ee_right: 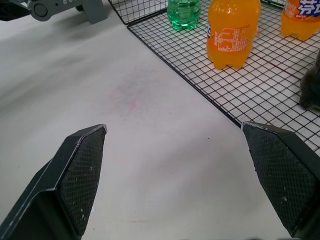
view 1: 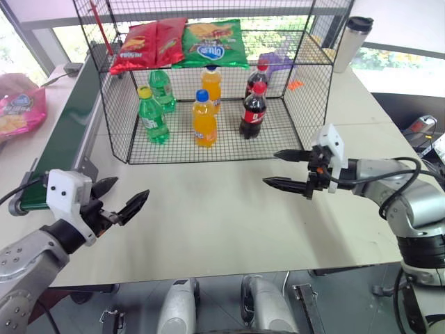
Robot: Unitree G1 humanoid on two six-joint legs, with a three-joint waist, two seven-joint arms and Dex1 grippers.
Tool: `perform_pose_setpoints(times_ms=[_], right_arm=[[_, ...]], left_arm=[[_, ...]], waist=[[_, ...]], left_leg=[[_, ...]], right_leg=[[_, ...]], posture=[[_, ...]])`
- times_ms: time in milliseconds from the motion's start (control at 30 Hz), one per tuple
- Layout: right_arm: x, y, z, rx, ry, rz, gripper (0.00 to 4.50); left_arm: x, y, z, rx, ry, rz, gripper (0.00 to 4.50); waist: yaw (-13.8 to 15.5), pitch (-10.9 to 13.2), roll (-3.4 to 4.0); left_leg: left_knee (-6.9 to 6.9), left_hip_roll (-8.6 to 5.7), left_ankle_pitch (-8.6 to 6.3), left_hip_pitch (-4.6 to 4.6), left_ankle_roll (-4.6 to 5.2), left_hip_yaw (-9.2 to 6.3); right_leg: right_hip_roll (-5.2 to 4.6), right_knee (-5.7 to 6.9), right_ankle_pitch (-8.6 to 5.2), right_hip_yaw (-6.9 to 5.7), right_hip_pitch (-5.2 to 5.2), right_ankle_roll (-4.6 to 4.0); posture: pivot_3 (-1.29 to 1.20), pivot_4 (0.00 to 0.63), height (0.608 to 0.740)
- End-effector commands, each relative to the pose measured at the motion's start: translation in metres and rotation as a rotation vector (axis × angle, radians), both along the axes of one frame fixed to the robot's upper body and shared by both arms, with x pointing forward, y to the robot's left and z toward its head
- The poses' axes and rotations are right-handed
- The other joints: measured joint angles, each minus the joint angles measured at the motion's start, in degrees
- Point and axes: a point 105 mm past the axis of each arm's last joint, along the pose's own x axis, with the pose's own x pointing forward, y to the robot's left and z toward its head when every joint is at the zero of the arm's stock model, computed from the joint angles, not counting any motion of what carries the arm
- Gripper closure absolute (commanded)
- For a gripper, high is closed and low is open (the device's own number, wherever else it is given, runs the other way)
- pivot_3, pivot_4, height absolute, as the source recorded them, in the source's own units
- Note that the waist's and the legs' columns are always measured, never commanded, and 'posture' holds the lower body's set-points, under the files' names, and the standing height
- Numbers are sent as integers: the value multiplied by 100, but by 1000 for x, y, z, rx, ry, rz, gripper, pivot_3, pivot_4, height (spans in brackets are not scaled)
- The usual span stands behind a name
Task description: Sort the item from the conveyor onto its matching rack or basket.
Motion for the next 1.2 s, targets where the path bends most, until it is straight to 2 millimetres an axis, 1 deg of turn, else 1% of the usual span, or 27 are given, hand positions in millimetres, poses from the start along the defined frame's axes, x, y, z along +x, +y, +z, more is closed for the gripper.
perform_pose_setpoints(times_ms=[33, 967, 1067, 1200], right_arm=[[-1, 0, 9, 20, -43, 4, 14], [3, 8, 10, 33, -56, 11, 14], [7, 9, 12, 44, -64, 3, 14], [12, 10, 10, 47, -66, -11, 14]], left_arm=[[1, -3, 9, 4, -50, -10, 0], [2, -5, 9, 3, -65, 11, 0], [3, -3, 9, 6, -70, 20, 0], [4, -2, 8, 23, -71, 36, 0]], waist=[[-2, 0, 0], [-2, 0, 0], [-4, 0, -1], [1, -1, -1]], left_leg=[[0, 0, 0, 0, 0, 0], [1, 0, 0, 2, 1, 0], [2, 0, 0, 2, 1, 0], [2, 0, 1, 3, 1, 0]], right_leg=[[0, 0, 0, 0, 0, 0], [1, 2, 1, 0, 3, 1], [1, 2, 1, 0, 3, 1], [2, 4, 1, 0, 4, 1]], posture=[[0, 150, 740], [0, 150, 740], [0, 150, 740], [0, 150, 740]])
